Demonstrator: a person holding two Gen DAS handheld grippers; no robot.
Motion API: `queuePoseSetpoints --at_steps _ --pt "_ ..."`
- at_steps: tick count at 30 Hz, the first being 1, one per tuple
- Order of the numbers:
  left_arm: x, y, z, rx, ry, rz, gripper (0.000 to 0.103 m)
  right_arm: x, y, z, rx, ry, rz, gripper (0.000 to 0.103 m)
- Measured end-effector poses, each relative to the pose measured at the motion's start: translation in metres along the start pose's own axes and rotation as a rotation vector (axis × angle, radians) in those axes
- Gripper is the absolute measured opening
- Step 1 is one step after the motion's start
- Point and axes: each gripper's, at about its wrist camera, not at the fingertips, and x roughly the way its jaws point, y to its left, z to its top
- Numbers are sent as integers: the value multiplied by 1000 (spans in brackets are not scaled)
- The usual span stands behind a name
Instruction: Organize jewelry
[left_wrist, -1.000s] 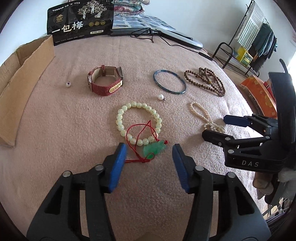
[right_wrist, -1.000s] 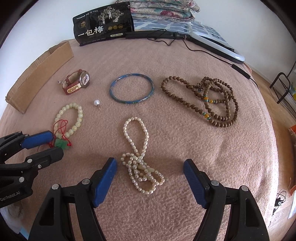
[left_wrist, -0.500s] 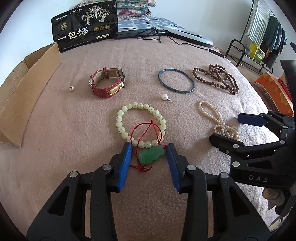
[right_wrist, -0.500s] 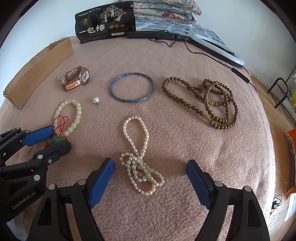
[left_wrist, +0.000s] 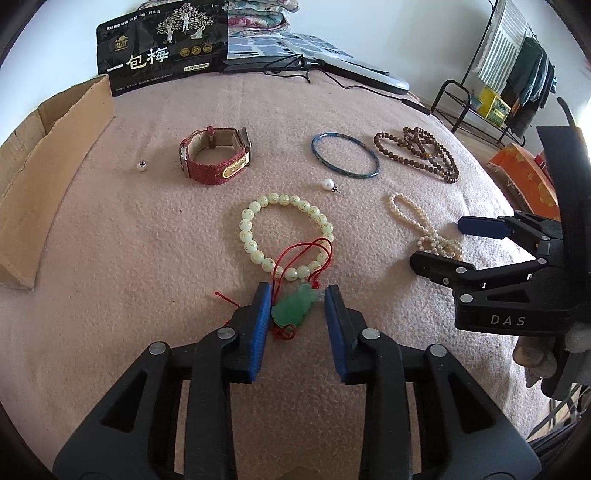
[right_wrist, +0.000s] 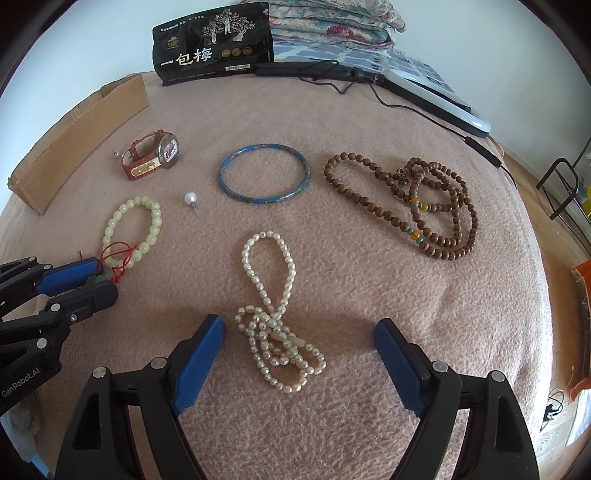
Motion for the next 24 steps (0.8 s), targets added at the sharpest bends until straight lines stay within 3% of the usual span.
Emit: queuePoseSetpoints --at_steps 7,10,11,24 --pt "-2 -7 -7 98 -5 7 36 0 0 0 -5 -1 -6 85" --pt "-2 -10 -8 123 1 -6 19 0 0 0 -3 -3 -2 85" --pt "-2 -12 -8 135 6 -11 17 0 1 0 -4 -3 -2 85" --pt "4 -21 -4 208 17 5 17 -1 -2 -2 -7 -7 18 84"
